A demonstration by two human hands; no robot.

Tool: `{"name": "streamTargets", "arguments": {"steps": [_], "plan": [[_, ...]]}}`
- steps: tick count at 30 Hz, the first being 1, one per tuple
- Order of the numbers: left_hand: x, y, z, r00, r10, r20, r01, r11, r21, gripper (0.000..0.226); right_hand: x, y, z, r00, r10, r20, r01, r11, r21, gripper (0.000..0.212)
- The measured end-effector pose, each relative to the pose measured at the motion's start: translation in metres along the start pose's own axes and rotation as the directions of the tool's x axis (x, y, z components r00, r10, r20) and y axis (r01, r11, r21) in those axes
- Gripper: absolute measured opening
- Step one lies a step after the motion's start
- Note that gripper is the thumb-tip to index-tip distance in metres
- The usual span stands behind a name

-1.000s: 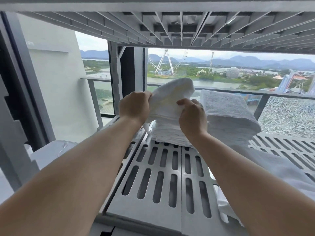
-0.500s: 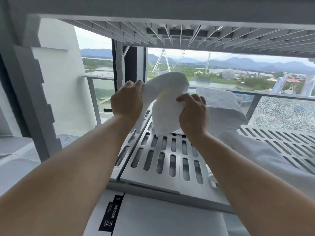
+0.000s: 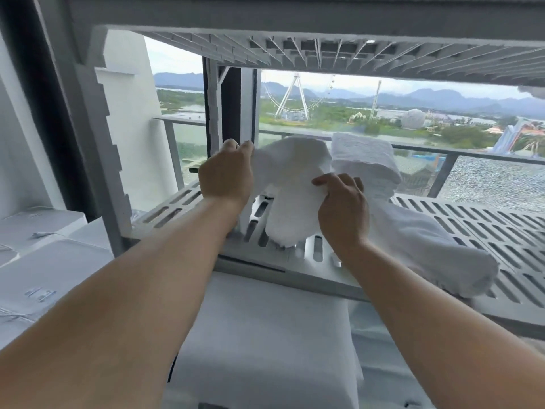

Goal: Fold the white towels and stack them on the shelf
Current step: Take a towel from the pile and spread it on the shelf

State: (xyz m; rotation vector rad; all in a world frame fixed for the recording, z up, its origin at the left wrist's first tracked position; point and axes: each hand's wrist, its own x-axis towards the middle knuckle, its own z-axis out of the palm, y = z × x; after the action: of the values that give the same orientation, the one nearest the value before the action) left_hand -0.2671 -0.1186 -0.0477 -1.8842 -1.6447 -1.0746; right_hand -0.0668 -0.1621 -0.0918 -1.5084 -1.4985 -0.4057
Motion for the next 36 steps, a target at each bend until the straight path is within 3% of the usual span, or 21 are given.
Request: {"name": "streamTargets", "arguments": {"steps": [4,10,15,17,20,23,26,29,33,34,36], "plan": [[-0.03,0.018,-0.014,0.998,0.0,0.07,-0.002,1.0,0.025,0.028,-0.026,0.006,-0.023,0.998,0.026,0.061,-0.025,1.0,-0.012,0.043],[-0.051,0.021,-0.027,0.987,0.035,0.159,-0.044,0.997,0.056,0.029,-0.05,0.011,-0.036,0.988,0.098,0.119,-0.091,0.994,-0.063,0.051],[-0.05,0.013,-0.017,0.963,0.123,0.238,-0.144,0.987,0.071,0.02,-0.052,0.02,-0.029,0.97,0.181,0.162,-0.161,0.978,-0.132,0.049],[-0.045,0.017,-0.009,0.921,0.075,0.383,-0.12,0.988,0.097,0.02,-0.049,0.021,-0.023,0.951,0.216,0.221,-0.181,0.969,-0.166,0.046],[-0.028,0.024,0.001,0.795,-0.023,0.606,-0.017,0.998,0.061,0.034,-0.04,0.021,-0.015,0.919,0.264,0.293,-0.198,0.951,-0.237,0.04],[-0.007,0.035,0.009,0.73,0.05,0.682,-0.001,0.997,-0.072,0.058,-0.024,0.02,-0.009,0.889,0.307,0.338,-0.213,0.934,-0.288,0.031],[0.006,0.049,0.014,0.692,0.159,0.704,-0.046,0.983,-0.177,0.069,-0.012,0.019,-0.006,0.855,0.312,0.414,-0.2,0.935,-0.292,0.029],[0.016,0.063,0.026,0.718,0.229,0.657,-0.111,0.97,-0.216,0.064,-0.003,0.023,-0.009,0.817,0.291,0.498,-0.153,0.941,-0.3,0.034],[0.023,0.08,0.045,0.762,0.276,0.585,-0.149,0.955,-0.257,0.045,0.006,0.033,-0.018,0.63,0.311,0.712,-0.066,0.935,-0.349,0.05],[0.024,0.085,0.049,0.77,0.286,0.571,-0.155,0.951,-0.267,0.04,0.006,0.037,-0.019,0.62,0.303,0.723,-0.091,0.944,-0.318,0.049],[0.026,0.096,0.056,0.773,0.314,0.552,-0.171,0.94,-0.295,0.032,0.007,0.046,-0.023,0.694,0.276,0.665,-0.157,0.959,-0.234,0.039]]}}
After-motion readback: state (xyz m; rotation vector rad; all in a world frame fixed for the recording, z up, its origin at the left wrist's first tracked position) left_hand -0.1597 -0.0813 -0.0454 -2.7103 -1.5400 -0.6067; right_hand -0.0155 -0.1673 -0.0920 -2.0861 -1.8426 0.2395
